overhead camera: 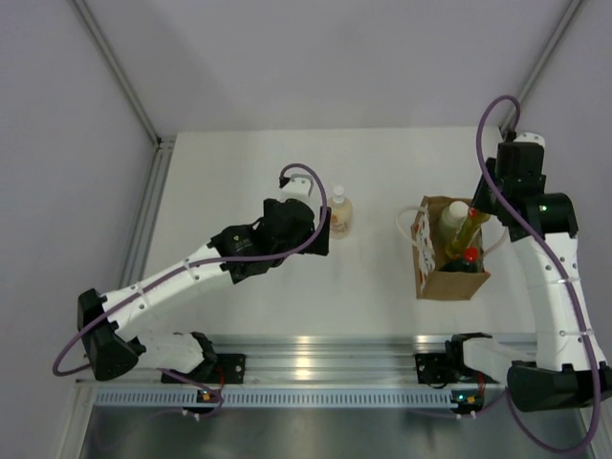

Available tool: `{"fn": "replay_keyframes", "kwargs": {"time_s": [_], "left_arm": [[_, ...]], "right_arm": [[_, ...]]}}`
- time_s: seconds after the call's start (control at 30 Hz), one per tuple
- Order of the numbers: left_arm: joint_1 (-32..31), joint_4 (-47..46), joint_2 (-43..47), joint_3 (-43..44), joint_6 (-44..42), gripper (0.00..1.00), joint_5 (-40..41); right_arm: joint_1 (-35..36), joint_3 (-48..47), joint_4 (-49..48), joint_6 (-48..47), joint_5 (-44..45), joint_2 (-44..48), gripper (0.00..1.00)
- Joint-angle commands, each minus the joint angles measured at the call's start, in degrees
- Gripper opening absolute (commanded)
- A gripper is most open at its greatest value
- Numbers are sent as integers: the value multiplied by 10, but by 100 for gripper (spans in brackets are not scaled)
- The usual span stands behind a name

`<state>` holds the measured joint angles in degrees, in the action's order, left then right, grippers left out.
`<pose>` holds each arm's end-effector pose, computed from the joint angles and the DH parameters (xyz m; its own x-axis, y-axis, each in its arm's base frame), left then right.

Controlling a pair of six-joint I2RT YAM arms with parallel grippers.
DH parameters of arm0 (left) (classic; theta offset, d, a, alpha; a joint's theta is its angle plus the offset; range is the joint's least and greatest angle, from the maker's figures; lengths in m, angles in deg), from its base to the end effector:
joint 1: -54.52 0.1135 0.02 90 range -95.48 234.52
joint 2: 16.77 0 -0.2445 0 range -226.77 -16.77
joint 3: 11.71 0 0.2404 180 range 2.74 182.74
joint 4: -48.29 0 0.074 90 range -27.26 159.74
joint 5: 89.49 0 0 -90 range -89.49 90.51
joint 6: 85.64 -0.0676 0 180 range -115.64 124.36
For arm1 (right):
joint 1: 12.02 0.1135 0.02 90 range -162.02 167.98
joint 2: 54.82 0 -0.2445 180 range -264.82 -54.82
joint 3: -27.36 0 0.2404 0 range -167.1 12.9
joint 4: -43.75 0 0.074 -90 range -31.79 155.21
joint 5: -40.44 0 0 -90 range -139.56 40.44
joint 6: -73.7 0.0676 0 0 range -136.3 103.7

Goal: Take the personal care products out of the canvas bag

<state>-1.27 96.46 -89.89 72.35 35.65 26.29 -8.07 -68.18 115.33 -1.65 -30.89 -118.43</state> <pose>0.1887 -0.2253 0.3115 -0.5763 0.0159 -0.8171 0.2933 0.9372 -0.1887 0.2226 -0.0063 0.3716 -0.5702 0.2008 -0.7966 0.3358 0.9419 -0.0029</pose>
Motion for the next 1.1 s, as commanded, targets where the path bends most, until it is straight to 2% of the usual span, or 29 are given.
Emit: {"fn": "replay_keyframes", "kwargs": {"time_s": [0.0, 0.47, 1.07], "left_arm": [[-1, 14, 18, -18, -10, 98, 47], [-1, 14, 33, -34, -7, 98, 55], [-1, 14, 47, -40, -4, 98, 56]], "right_arm": [[-8, -85, -20, -17, -1, -2, 0], [-7, -272, 47, -57, -52, -85, 0], [41, -446, 46, -84, -102, -204, 0]]}}
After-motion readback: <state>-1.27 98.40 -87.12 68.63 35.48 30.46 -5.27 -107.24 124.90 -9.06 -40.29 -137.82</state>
